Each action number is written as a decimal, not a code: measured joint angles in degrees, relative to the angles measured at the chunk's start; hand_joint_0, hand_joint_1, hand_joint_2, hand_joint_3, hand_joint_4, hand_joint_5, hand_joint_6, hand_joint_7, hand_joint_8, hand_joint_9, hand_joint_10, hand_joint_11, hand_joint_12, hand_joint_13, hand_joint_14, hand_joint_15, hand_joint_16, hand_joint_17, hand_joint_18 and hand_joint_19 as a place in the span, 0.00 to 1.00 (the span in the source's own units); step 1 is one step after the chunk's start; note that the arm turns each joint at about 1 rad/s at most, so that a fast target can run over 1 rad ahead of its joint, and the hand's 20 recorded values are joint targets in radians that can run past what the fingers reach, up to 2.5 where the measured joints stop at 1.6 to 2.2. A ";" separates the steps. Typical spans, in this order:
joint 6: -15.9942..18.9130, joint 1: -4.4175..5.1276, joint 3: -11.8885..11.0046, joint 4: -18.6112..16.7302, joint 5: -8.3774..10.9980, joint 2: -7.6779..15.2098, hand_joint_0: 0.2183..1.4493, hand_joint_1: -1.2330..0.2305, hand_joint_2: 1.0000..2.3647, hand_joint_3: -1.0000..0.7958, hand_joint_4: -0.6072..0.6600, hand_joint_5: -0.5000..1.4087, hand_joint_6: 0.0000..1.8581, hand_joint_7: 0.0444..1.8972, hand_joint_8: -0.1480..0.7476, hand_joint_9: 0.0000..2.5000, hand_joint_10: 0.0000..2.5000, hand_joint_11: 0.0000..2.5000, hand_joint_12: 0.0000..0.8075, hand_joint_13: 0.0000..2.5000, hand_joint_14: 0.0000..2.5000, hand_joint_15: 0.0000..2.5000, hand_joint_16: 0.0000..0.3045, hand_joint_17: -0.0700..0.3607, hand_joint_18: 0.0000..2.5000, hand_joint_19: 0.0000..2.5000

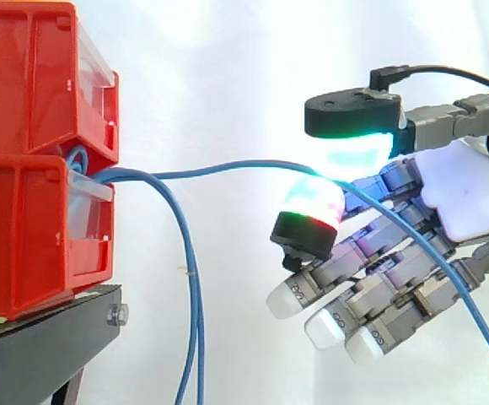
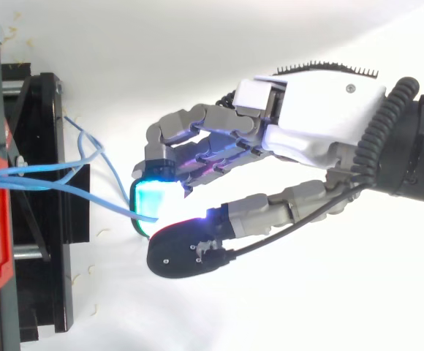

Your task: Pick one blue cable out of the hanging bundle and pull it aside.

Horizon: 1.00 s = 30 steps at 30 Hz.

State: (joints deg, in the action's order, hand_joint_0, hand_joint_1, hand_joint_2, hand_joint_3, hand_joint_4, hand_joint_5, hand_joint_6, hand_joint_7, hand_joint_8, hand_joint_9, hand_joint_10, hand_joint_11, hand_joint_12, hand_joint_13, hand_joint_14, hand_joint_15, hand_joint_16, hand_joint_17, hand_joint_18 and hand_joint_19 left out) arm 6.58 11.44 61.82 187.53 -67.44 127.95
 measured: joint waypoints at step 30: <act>-1.05 -0.01 0.06 -2.25 -0.07 -0.01 0.31 0.27 0.01 0.61 0.56 0.21 0.48 0.75 0.53 0.40 0.01 0.23 0.55 0.27 0.01 0.13 0.23 0.52 0.20 0.13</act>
State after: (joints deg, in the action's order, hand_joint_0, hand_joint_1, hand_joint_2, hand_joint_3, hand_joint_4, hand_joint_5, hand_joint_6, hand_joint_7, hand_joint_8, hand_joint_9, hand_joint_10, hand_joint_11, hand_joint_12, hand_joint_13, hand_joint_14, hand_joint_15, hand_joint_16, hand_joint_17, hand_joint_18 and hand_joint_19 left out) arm 5.54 11.43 61.88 185.27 -67.50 127.94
